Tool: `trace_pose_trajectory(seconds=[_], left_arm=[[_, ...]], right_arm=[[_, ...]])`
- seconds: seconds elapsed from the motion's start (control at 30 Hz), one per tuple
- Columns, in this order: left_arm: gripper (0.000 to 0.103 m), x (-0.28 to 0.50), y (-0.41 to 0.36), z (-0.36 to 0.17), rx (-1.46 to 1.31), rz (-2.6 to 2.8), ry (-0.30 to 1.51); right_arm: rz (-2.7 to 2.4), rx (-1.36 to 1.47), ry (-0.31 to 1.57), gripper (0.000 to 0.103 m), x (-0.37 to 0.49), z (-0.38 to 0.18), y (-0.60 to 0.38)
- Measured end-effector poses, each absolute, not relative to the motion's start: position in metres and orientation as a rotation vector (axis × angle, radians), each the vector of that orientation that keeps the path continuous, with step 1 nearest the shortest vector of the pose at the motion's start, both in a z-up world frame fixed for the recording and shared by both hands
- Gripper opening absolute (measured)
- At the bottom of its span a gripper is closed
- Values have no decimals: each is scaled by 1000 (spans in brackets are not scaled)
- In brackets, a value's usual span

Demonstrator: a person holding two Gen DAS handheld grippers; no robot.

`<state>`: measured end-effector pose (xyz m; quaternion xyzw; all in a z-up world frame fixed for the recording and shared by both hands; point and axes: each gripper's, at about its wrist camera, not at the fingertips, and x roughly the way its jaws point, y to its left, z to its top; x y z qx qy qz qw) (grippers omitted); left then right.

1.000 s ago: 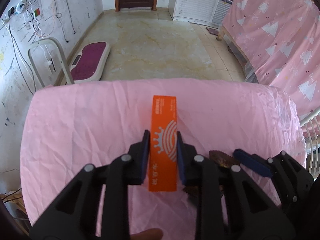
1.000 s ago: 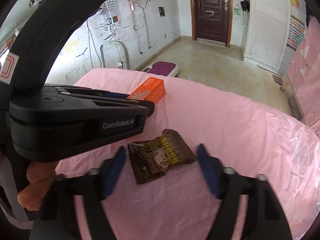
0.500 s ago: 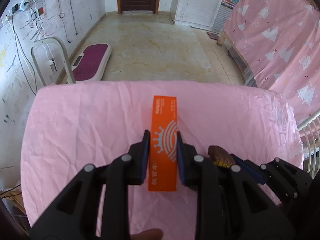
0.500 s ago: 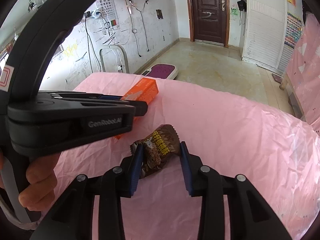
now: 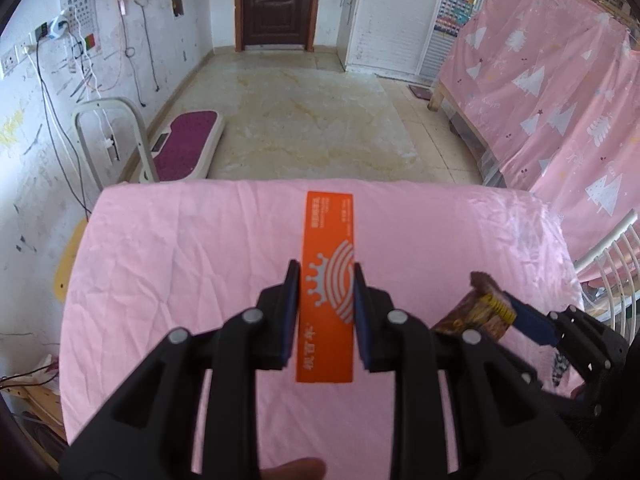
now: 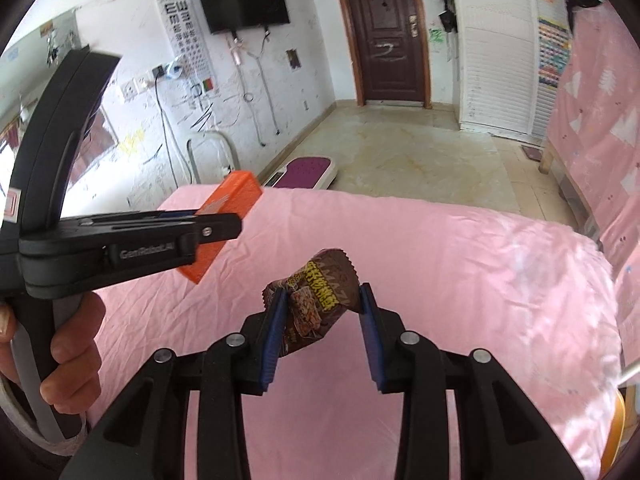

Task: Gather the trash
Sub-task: 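Lift the box and wrapper and carry them over the orange bucket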

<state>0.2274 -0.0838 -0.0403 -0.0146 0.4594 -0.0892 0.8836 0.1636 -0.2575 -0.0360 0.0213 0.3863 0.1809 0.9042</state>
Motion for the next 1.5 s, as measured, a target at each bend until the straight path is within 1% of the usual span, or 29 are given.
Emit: trace_pose_trajectory(seconds=[0.2,0.6,1.03,1.5], left_arm=[[23,204,-108,-20,0,-210,912],[23,161,-182,11,85,-304,832],[23,126,-269,20,186,-421,794],[23,88,-359,22,215,-666,720]], right_arm=[[335,92,750,26,129,-22,-294],[228,172,668,26,85,-6,-372],[81,240,570,26,29,6,-467],[-107,278,533,26,-16,-5,-558]])
